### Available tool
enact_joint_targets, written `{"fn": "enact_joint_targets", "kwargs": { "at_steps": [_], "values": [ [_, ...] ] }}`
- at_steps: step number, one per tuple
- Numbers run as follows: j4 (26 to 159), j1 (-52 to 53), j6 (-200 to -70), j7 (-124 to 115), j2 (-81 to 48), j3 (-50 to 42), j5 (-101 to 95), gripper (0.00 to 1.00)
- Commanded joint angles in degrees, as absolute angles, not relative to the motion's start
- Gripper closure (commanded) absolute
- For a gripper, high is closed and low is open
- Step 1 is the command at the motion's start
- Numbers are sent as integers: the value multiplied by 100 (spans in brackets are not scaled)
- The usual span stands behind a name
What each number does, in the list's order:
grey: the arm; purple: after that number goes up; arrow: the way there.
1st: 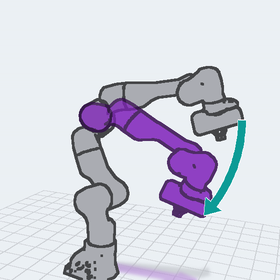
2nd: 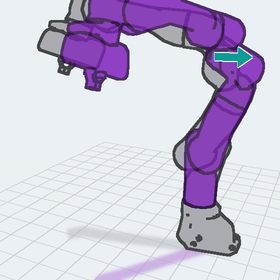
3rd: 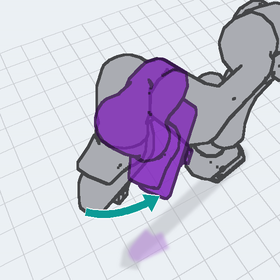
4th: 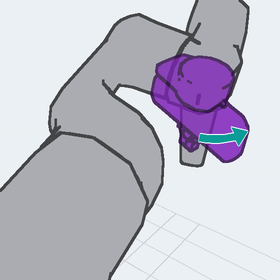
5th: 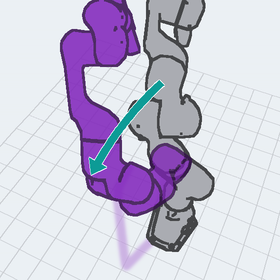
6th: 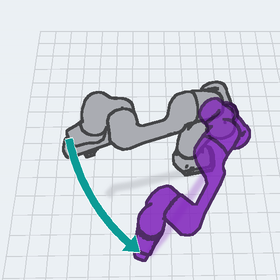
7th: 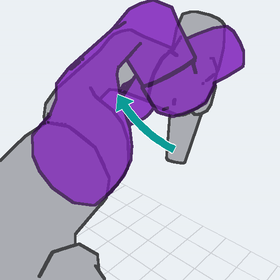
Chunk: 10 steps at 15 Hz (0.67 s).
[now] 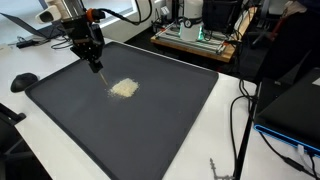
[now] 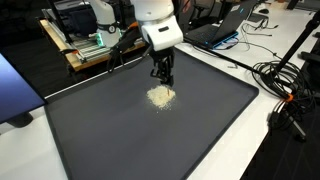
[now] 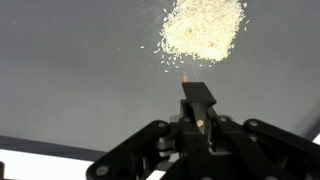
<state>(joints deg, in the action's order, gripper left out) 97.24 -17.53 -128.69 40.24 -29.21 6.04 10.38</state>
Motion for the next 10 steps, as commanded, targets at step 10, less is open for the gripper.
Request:
{"fn": "enact_joint_targets", "kwargs": {
  "at_steps": [10],
  "values": [
    [11460, -2723, -13960, 6092, -2285, 708, 4497, 97]
  ]
}}
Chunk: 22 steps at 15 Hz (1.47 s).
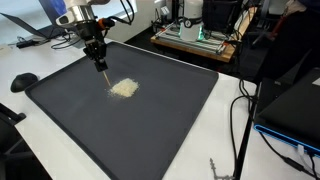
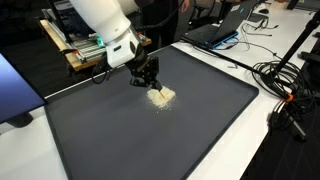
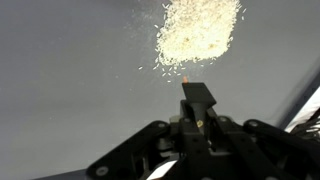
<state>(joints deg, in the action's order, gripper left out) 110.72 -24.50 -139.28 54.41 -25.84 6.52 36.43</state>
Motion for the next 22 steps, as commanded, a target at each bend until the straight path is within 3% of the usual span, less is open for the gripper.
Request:
{"fn": "enact_joint_targets", "kwargs": {
  "at_steps": [1, 12, 22],
  "values": [
    [11470, -2732, -13820, 6313, -2255, 620, 4708, 97],
    [10065, -2356, -11328, 6279, -2810, -357, 4319, 97],
    [7578, -2175, -9347, 6082, -4455, -112, 3154, 97]
  ]
}}
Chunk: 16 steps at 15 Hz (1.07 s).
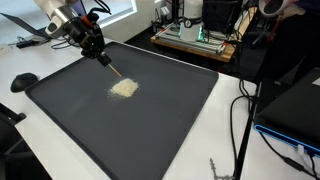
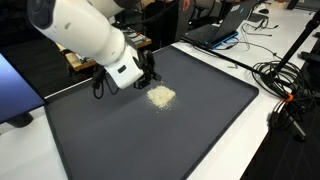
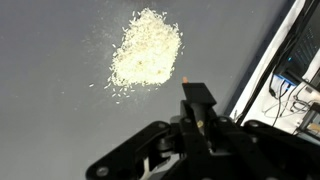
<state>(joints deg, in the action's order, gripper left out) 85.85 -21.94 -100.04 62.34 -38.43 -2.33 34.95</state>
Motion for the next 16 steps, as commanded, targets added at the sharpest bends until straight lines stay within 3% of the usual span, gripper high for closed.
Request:
{"fn": "enact_joint_targets", "kwargs": {
  "at_steps": [1, 16],
  "values": [
    [7276, -2177, -9089, 6096, -4634, -39, 3080, 97],
    [4388, -1758, -7404, 5877, -6775, 534, 1969, 97]
  ]
}}
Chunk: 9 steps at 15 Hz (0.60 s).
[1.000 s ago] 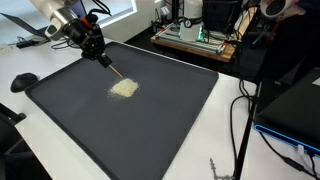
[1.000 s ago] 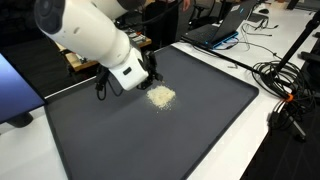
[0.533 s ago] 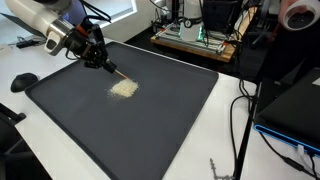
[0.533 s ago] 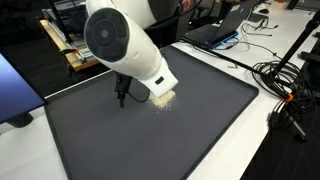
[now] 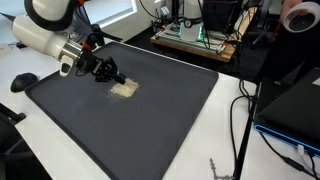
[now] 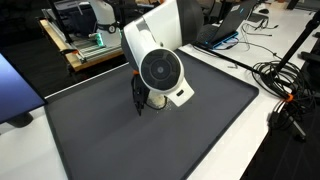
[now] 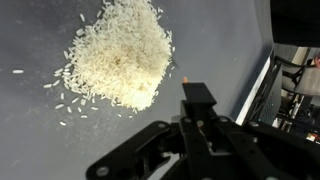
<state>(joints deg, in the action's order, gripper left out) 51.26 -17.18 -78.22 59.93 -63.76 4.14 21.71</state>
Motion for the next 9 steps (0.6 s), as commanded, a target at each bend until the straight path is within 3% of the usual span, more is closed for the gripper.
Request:
{"fn": "enact_joint_targets", "kwargs": {
  "at_steps": [1, 9],
  "values": [
    [4264, -1770, -7327, 5879, -6851, 551, 1960, 97],
    [4169, -1690, -7353, 5401, -6710, 313, 2078, 97]
  ]
}}
